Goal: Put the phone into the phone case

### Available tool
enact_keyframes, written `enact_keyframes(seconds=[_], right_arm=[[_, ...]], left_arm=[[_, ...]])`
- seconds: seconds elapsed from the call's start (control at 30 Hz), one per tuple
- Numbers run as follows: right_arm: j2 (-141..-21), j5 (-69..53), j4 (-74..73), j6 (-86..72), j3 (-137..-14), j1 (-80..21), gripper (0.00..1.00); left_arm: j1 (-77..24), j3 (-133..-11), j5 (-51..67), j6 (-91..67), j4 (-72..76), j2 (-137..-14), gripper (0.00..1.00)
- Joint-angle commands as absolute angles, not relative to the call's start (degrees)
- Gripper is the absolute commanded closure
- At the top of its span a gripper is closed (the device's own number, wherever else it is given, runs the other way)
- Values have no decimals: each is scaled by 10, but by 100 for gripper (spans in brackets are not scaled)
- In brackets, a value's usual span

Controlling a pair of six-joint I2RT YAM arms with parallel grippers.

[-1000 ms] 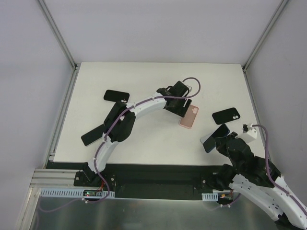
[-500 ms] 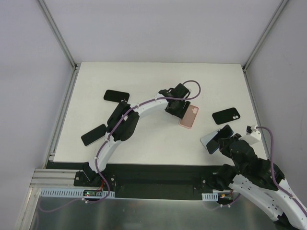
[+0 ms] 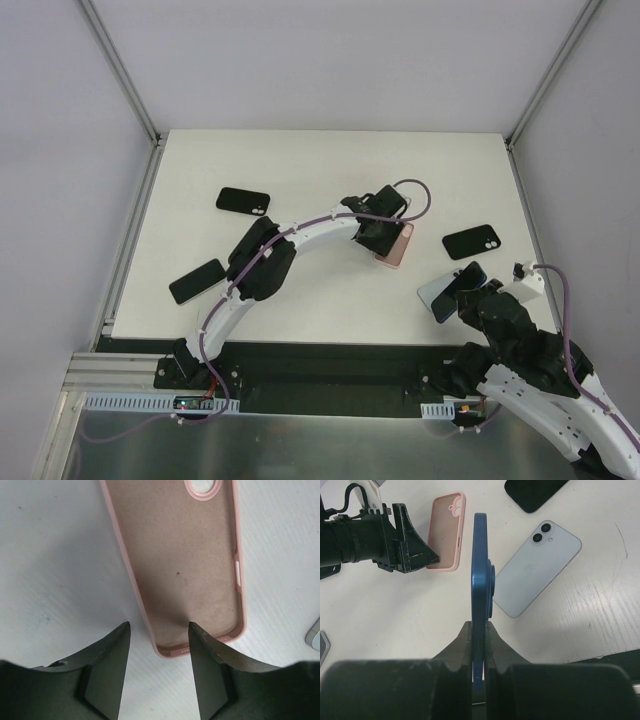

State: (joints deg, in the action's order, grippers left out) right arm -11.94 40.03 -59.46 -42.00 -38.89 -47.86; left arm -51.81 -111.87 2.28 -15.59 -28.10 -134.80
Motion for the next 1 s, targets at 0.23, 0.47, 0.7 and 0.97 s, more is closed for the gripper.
enact_keyframes(seconds=[0.23,0.47,0.7,0.97], right_arm=[[-130,364,-543,-432,-373,-478,96],[-148,324,-483,-393,-360,-479,94],[-201,236,-382,-346,-328,-478,91],[-270,150,-295,-299,-342,-478,92]], left_arm=[[-524,-1012,8,-191,-296,-1272,100],[-525,-845,-28,-273,-295,-1143,100],[-540,-673,-35,-374,-280,-1011,97],[-542,-598,-35,-394,-251,-909,46]])
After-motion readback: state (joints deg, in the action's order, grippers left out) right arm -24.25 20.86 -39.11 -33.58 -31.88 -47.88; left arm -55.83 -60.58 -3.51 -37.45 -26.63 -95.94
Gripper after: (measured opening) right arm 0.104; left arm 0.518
